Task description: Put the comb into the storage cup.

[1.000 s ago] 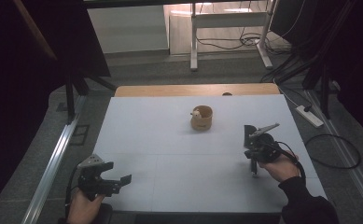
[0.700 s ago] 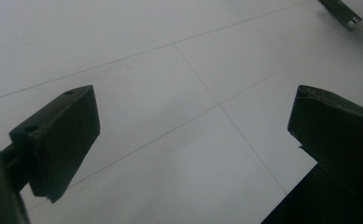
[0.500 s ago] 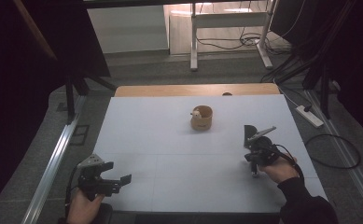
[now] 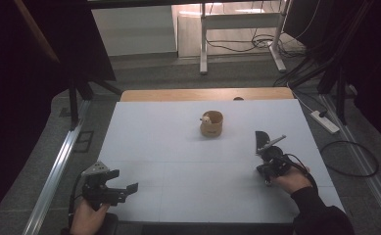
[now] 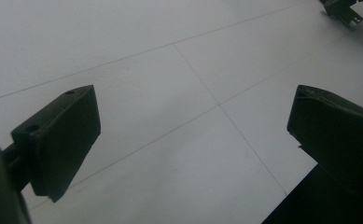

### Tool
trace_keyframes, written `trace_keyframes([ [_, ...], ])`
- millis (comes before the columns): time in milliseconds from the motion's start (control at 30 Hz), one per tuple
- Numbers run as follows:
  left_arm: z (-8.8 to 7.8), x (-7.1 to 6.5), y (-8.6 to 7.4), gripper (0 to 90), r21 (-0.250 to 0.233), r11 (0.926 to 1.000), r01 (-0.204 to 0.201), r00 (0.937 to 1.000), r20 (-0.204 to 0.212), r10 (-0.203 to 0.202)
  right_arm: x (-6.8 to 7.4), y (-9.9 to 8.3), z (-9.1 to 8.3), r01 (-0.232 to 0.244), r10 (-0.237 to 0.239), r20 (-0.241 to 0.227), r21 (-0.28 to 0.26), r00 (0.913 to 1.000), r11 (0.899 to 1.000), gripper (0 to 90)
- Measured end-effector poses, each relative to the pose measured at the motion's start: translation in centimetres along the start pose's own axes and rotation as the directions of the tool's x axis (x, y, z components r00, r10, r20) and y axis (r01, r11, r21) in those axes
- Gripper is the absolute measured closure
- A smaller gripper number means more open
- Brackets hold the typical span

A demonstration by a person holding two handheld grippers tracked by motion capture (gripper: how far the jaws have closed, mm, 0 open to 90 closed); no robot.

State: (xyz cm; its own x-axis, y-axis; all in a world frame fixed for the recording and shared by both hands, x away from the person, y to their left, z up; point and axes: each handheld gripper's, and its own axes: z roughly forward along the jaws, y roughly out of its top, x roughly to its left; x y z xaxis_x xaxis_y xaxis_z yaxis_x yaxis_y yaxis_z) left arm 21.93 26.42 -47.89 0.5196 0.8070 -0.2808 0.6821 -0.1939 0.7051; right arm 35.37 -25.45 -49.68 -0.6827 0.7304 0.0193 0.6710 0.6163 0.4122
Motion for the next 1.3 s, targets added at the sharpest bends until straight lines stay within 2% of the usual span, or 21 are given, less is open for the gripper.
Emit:
trace_keyframes([
  [633,0.0,0.1,0.0,4.0,0.004,1.0000,0.009,0.9999,-0.006,-0.009,-1.6,-1.1,-0.5,-0.039,0.039,-0.008,-0.002,0.9992,0.999,89.5],
  [967,0.1,0.1,0.1,4.2,0.006,0.9998,0.017,0.9998,-0.007,-0.017,-2.3,-1.4,-0.7,-0.049,0.049,0.014,-0.007,0.9987,0.999,89.4],
  [1300,0.1,0.1,0.1,4.3,0.006,0.9999,0.010,0.9999,-0.006,-0.010,-2.1,-1.3,-0.8,-0.041,0.041,0.013,-0.011,0.9991,0.999,87.4],
])
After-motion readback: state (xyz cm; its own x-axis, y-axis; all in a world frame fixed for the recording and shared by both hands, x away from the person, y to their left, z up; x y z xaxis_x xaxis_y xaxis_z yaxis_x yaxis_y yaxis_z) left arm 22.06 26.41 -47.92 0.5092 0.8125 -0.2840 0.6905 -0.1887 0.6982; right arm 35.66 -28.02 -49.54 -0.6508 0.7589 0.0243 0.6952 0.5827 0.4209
